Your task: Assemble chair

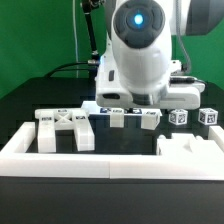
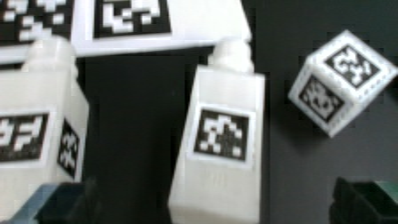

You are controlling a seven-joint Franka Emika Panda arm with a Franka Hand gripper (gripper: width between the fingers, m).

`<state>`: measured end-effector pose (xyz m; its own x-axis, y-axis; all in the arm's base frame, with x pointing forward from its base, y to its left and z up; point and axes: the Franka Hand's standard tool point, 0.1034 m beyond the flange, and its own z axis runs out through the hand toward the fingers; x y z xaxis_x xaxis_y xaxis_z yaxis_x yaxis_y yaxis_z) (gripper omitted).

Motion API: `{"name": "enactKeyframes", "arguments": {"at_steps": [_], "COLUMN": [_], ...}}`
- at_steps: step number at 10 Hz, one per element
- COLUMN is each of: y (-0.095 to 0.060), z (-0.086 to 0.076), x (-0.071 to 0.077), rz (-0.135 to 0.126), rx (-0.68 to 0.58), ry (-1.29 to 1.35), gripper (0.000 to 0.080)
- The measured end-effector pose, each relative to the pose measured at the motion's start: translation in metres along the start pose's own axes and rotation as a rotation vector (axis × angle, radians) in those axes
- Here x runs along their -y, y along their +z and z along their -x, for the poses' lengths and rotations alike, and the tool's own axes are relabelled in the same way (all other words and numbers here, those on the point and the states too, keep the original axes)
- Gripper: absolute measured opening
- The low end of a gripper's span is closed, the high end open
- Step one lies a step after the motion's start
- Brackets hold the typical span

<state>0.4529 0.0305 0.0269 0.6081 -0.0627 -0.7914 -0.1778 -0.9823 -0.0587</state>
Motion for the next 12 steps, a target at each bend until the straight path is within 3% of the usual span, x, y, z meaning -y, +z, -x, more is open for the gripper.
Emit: {"name": "enactKeyframes", "arguments": {"at_steps": [7, 9, 10, 11, 12], "y": [0.028, 0.030, 0.030, 0.029, 0.029], "z": [-0.005, -0.005, -0.005, -0.005, -0.005], "x": [0.000, 0.001, 0.002, 0.002, 0.003], "rz": [0.011, 0.014, 0.015, 0.015, 0.016], "rx": [0.006, 0.007, 0.007, 0.005, 0.004], "ry": [0.004, 0.003, 0.002, 0.001, 0.000], "gripper": [0.0649, 0.0649, 0.0542, 0.0542, 0.0358]}}
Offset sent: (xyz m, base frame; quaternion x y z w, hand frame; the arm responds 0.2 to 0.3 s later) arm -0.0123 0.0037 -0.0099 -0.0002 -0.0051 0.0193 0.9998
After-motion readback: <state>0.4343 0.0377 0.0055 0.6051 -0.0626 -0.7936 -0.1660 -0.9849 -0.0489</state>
